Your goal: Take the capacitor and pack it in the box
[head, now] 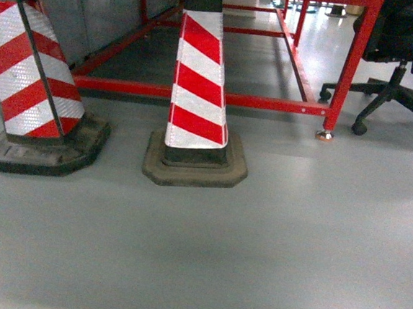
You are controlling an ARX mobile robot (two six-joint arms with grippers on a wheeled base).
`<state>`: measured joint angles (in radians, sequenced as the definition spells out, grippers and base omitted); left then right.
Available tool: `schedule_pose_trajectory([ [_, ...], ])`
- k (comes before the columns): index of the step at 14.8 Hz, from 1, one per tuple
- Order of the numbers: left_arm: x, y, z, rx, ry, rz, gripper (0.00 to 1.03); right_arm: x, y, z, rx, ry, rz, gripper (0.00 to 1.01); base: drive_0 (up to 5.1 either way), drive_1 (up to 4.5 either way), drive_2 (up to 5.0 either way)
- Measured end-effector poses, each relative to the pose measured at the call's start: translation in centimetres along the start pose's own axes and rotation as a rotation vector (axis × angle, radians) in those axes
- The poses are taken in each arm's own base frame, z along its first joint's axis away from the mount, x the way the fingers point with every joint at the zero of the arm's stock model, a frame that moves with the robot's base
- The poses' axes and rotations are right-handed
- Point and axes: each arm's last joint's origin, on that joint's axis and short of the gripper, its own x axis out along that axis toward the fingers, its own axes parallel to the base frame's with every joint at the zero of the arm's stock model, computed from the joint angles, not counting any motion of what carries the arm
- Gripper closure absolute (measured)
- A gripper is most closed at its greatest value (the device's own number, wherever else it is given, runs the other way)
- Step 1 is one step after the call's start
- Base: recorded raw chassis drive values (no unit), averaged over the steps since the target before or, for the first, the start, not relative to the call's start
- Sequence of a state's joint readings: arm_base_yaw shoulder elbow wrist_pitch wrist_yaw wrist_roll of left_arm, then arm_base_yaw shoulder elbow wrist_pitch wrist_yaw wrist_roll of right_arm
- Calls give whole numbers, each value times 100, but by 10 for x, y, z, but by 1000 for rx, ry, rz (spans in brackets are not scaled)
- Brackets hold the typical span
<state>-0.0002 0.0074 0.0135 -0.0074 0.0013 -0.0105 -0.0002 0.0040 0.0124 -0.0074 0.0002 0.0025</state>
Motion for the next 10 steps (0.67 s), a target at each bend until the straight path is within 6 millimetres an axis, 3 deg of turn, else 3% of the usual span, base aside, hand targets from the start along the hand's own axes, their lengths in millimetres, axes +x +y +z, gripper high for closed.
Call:
schedule_pose_trajectory([
  [10, 0, 0, 0, 0, 1, 2, 59, 0, 0, 0, 0, -2, 0, 3, 11, 434, -413],
])
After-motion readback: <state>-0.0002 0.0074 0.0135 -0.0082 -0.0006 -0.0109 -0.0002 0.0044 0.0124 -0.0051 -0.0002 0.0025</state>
